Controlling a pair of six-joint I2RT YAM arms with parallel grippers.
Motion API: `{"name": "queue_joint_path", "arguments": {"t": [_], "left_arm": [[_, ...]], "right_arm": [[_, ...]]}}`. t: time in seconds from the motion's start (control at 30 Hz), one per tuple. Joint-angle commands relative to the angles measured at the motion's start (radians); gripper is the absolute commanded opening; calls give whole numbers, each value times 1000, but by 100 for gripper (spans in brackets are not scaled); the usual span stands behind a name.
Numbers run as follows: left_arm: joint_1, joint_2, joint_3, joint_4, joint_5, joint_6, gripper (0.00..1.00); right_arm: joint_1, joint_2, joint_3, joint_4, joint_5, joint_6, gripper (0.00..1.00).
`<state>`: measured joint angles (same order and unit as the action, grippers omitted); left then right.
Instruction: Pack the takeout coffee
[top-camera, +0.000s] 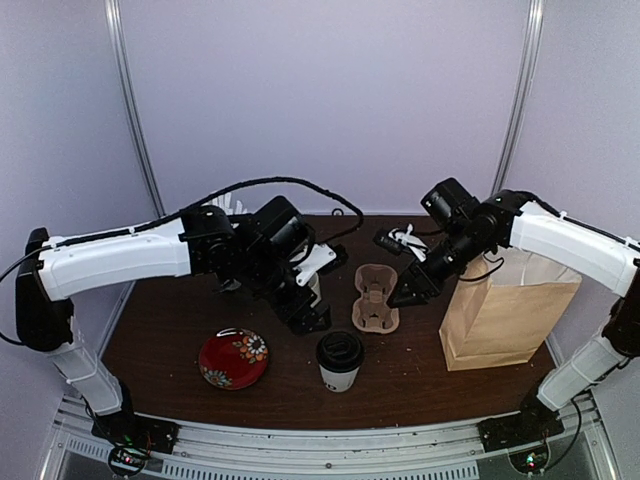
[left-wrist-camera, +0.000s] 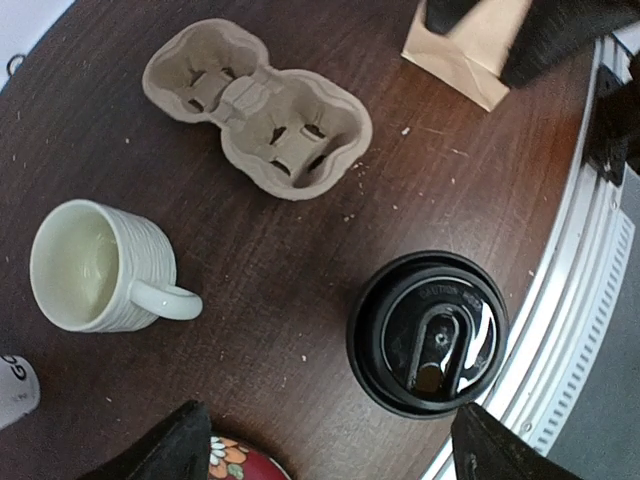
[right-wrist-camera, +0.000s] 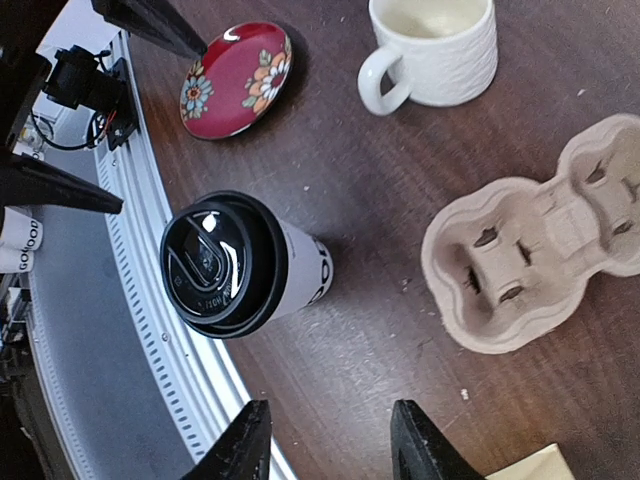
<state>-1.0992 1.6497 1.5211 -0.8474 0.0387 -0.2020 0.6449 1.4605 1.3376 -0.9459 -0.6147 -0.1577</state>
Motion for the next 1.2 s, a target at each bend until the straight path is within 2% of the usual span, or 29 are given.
{"name": "queue_joint_path", "arguments": {"t": [0.0, 0.1, 0.17, 0.23, 0.47, 0.93, 1.17], "left_arm": [[11, -57, -93, 241, 1, -272, 85], [24, -71, -170, 327, 65, -356, 81], [39, -73, -210, 370, 121, -411, 70], [42, -67, -231, 385, 142, -439, 65], [43, -38, -276, 443, 194, -474, 65], [45, -19, -322, 419, 217, -494, 57], [44, -10, -349, 428, 225, -500, 53]], "right_arm": [[17, 37, -63, -7, -154, 78, 45], [39, 45, -116, 24, -217, 105, 49], [53, 45, -143, 50, -233, 120, 50], [67, 57, -152, 60, -233, 125, 50], [94, 129, -143, 67, -264, 138, 47], [114, 190, -153, 104, -318, 150, 52], [115, 225, -146, 125, -329, 158, 48]]}}
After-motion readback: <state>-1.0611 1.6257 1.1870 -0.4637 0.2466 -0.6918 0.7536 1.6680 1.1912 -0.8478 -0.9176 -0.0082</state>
